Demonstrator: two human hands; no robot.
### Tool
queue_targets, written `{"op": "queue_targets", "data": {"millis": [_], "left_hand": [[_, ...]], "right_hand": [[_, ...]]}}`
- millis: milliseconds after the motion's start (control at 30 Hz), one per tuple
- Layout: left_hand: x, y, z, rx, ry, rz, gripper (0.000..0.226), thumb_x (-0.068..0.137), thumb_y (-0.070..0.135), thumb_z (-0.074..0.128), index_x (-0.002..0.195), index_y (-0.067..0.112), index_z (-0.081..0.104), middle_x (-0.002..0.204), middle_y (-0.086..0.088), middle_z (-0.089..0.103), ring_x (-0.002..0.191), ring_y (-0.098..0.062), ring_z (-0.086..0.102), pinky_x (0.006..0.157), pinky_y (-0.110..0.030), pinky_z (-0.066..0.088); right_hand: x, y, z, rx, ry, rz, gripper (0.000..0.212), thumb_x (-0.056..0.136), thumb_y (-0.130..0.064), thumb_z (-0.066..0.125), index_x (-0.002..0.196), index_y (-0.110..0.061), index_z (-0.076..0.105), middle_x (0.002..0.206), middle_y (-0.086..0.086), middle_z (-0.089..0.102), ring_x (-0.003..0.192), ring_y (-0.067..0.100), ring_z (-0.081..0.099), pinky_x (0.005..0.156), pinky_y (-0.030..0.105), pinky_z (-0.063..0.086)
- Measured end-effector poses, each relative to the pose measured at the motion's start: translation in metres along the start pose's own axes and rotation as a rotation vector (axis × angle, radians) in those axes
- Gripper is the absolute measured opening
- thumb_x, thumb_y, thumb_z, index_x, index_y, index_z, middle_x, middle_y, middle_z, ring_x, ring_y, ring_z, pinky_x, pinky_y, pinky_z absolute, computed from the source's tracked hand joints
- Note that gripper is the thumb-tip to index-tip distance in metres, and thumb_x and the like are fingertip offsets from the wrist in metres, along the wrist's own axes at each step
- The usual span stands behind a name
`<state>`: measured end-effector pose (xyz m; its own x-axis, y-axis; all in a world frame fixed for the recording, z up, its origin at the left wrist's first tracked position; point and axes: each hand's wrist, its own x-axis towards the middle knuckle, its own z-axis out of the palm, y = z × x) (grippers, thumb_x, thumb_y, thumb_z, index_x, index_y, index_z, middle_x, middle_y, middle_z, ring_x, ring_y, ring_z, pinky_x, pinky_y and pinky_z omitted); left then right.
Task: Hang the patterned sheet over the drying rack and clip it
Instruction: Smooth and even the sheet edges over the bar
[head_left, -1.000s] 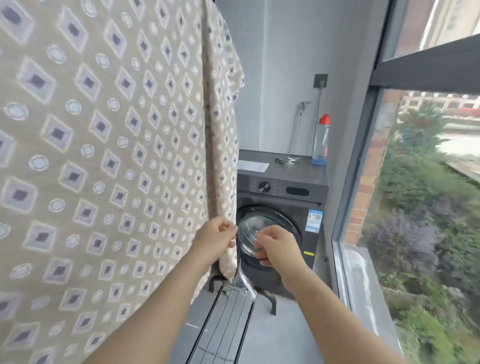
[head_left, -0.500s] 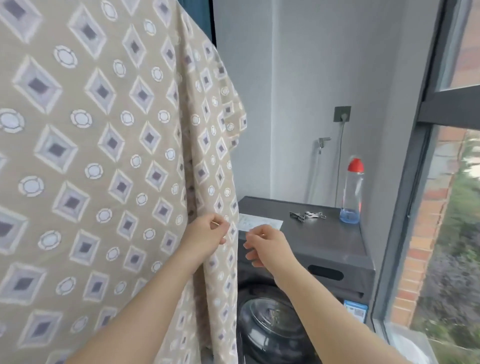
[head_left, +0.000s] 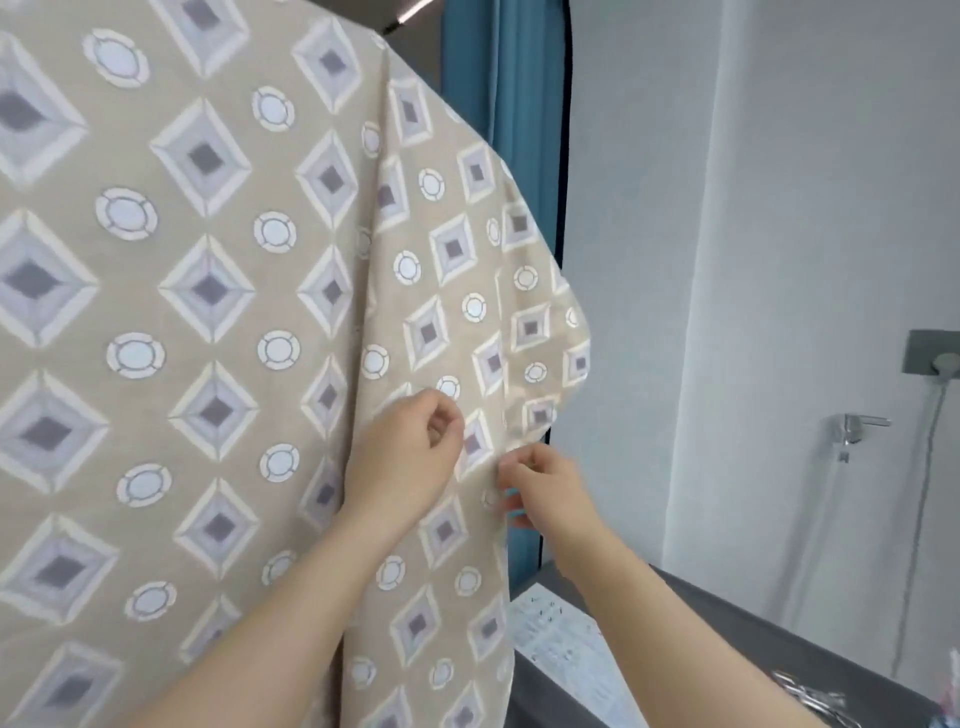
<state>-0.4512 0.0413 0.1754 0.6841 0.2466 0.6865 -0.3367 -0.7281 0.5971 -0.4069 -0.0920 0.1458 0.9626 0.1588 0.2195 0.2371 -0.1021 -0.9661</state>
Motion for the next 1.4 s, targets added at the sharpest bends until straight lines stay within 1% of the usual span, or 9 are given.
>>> {"op": "queue_targets", "data": {"millis": [400, 600, 733, 833, 900, 1000, 1133, 1233, 1400], "left_hand": [[0.074, 0.03, 0.003, 0.309, 0.063, 0.259, 0.014, 0.09, 0.029, 0.049, 0.101, 0.025, 0.058, 0.102, 0.01, 0.057, 0.1, -0.013, 0.054, 0.08, -0.03, 0.044], [0.078, 0.038, 0.022, 0.644, -0.169, 0.431, 0.029, 0.093, 0.044, 0.043, 0.117, 0.03, 0.051, 0.124, 0.014, 0.046, 0.118, -0.012, 0.037, 0.086, -0.027, 0.036], [0.085, 0.042, 0.033, 0.617, -0.148, 0.422, 0.029, 0.094, 0.041, 0.042, 0.117, 0.027, 0.053, 0.125, 0.012, 0.046, 0.119, -0.013, 0.037, 0.091, -0.026, 0.035], [0.093, 0.045, 0.038, 0.61, -0.127, 0.395, 0.027, 0.093, 0.041, 0.044, 0.115, 0.028, 0.053, 0.125, 0.014, 0.046, 0.118, -0.012, 0.037, 0.091, -0.026, 0.036], [0.097, 0.047, 0.042, 0.6, -0.118, 0.37, 0.026, 0.093, 0.041, 0.045, 0.113, 0.029, 0.053, 0.124, 0.014, 0.046, 0.118, -0.012, 0.037, 0.092, -0.028, 0.038], [0.1, 0.049, 0.047, 0.595, -0.105, 0.353, 0.025, 0.092, 0.042, 0.045, 0.112, 0.029, 0.054, 0.123, 0.015, 0.046, 0.117, -0.011, 0.038, 0.092, -0.03, 0.039], [0.107, 0.049, 0.05, 0.585, -0.074, 0.353, 0.025, 0.092, 0.043, 0.045, 0.112, 0.029, 0.054, 0.12, 0.017, 0.047, 0.116, -0.01, 0.039, 0.087, -0.026, 0.036], [0.117, 0.052, 0.052, 0.574, -0.066, 0.356, 0.023, 0.092, 0.04, 0.047, 0.11, 0.028, 0.055, 0.12, 0.016, 0.048, 0.116, -0.012, 0.039, 0.09, -0.026, 0.035], [0.131, 0.063, 0.059, 0.516, -0.058, 0.354, 0.021, 0.092, 0.036, 0.048, 0.109, 0.026, 0.056, 0.12, 0.013, 0.05, 0.116, -0.013, 0.039, 0.092, -0.028, 0.036]], "right_hand": [[0.096, -0.032, -0.014, 0.239, 0.245, -0.047, 0.013, 0.088, -0.008, 0.049, 0.077, -0.016, 0.05, 0.071, 0.0, 0.047, 0.055, 0.016, 0.042, 0.051, 0.025, 0.037], [0.114, -0.039, -0.033, 0.215, 0.206, -0.095, 0.009, 0.088, -0.008, 0.051, 0.084, -0.015, 0.047, 0.085, 0.004, 0.048, 0.057, 0.015, 0.046, 0.043, 0.019, 0.037], [0.125, -0.04, -0.049, 0.175, 0.292, -0.053, 0.054, 0.087, -0.021, 0.058, 0.135, -0.02, 0.033, 0.133, 0.005, 0.036, 0.116, 0.025, 0.044, 0.087, 0.032, 0.038], [0.13, -0.04, -0.057, 0.281, 0.137, 0.017, 0.075, 0.087, -0.024, 0.061, 0.146, -0.024, 0.016, 0.145, 0.007, 0.034, 0.129, 0.028, 0.038, 0.098, 0.038, 0.033], [0.135, -0.04, -0.061, 0.313, 0.041, 0.065, 0.07, 0.087, -0.026, 0.062, 0.144, -0.024, 0.021, 0.133, 0.006, 0.047, 0.115, 0.025, 0.05, 0.096, 0.036, 0.038], [0.143, -0.044, -0.064, 0.354, -0.019, 0.062, 0.044, 0.084, -0.024, 0.063, 0.123, -0.008, 0.05, 0.093, 0.003, 0.062, 0.074, 0.018, 0.059, 0.066, 0.026, 0.047], [0.15, -0.055, -0.069, 0.413, -0.066, 0.024, 0.035, 0.082, -0.018, 0.066, 0.114, -0.004, 0.062, 0.1, 0.013, 0.072, 0.086, 0.028, 0.07, 0.068, 0.031, 0.057], [0.148, -0.069, -0.079, 0.449, -0.05, -0.079, 0.025, 0.085, -0.013, 0.063, 0.108, -0.004, 0.064, 0.093, 0.014, 0.071, 0.07, 0.023, 0.069, 0.052, 0.025, 0.054], [0.155, -0.084, -0.098, 0.364, 0.186, -0.287, 0.023, 0.069, -0.038, 0.07, 0.083, -0.02, 0.07, 0.106, 0.01, 0.067, 0.097, 0.03, 0.065, 0.086, 0.045, 0.054]]}}
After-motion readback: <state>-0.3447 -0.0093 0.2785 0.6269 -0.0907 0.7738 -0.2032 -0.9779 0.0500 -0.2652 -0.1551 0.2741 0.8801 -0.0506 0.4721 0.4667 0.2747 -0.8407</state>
